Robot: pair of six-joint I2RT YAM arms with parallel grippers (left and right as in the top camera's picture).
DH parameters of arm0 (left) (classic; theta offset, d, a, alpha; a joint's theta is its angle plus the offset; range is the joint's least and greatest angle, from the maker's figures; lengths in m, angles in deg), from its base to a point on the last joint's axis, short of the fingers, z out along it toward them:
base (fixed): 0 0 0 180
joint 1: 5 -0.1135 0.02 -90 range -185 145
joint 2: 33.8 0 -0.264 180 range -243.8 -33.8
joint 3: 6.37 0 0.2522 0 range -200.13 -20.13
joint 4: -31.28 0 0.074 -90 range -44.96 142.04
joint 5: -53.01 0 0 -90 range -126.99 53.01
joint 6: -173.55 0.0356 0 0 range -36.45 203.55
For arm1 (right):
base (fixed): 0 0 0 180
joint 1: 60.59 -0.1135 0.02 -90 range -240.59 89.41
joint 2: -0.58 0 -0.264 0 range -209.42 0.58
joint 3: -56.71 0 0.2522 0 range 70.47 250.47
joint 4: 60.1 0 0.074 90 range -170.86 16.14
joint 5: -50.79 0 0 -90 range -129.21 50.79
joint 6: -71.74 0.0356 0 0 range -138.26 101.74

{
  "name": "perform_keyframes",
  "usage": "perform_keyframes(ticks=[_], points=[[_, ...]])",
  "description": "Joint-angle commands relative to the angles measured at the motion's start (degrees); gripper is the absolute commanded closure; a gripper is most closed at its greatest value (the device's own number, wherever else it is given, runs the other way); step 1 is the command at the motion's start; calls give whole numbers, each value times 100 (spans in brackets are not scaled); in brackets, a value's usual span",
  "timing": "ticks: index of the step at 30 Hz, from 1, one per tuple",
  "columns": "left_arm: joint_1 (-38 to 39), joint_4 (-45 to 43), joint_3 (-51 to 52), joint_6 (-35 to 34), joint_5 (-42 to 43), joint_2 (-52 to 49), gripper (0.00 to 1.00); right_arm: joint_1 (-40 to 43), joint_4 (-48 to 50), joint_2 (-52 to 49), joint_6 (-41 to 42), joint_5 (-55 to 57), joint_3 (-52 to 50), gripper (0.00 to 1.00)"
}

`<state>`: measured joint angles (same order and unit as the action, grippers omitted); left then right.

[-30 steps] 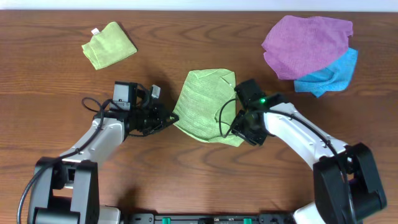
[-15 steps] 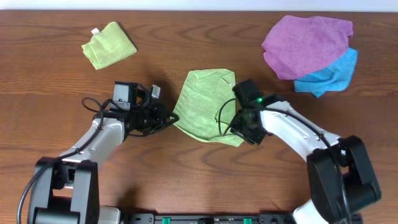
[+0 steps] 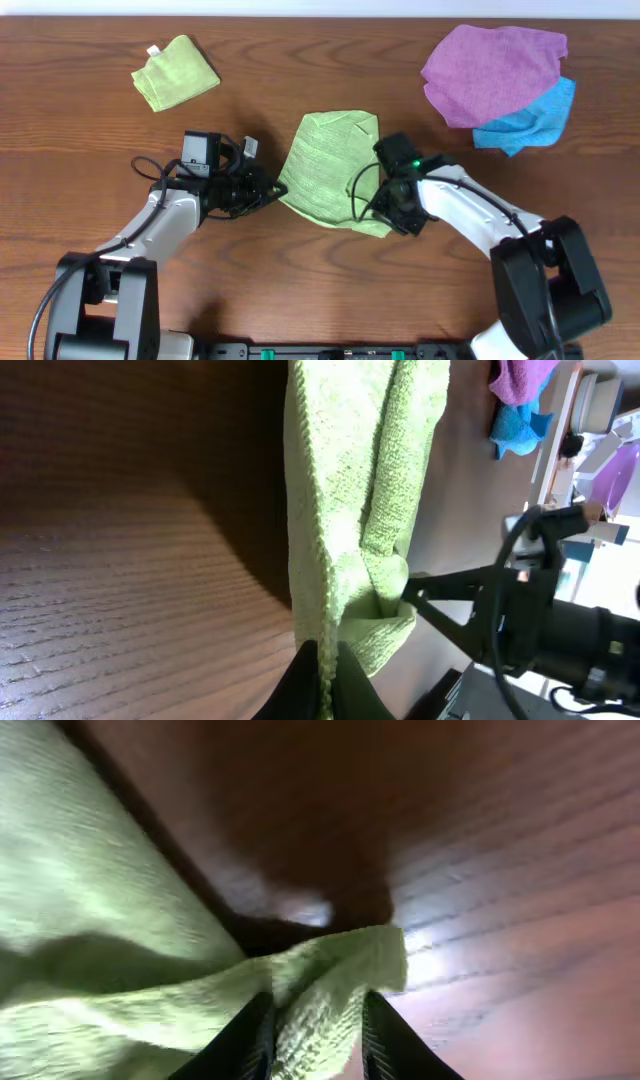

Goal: Fold the cloth

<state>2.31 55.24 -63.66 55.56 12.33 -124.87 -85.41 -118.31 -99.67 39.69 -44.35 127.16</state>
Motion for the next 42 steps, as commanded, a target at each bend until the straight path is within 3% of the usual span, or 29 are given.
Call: perform_keyframes(ticks=[1,2,4,5,15,26,42], points=[[-17,24,-57,146,-20,61,94,-44,24,-28,74,24,-201,74],[-17,24,-57,146,-20,61,94,-44,37,-28,74,20,-234,78],[-17,26,-57,144,-17,61,94,-44,37,-28,72,22,-267,96],[-17,26,-57,144,-13,61,94,-44,55,-28,68,24,-267,99],[-24,-98,-254,96,393,190,94,-37,291,195,-533,103,-118,99],[-304,96,-820,-127,426,782,94,-33,426,1628,-1005,802,219,99],[-361,92,-1416,-658,188,1622,94,-33,1176,2702,-1561,1001,531,99]])
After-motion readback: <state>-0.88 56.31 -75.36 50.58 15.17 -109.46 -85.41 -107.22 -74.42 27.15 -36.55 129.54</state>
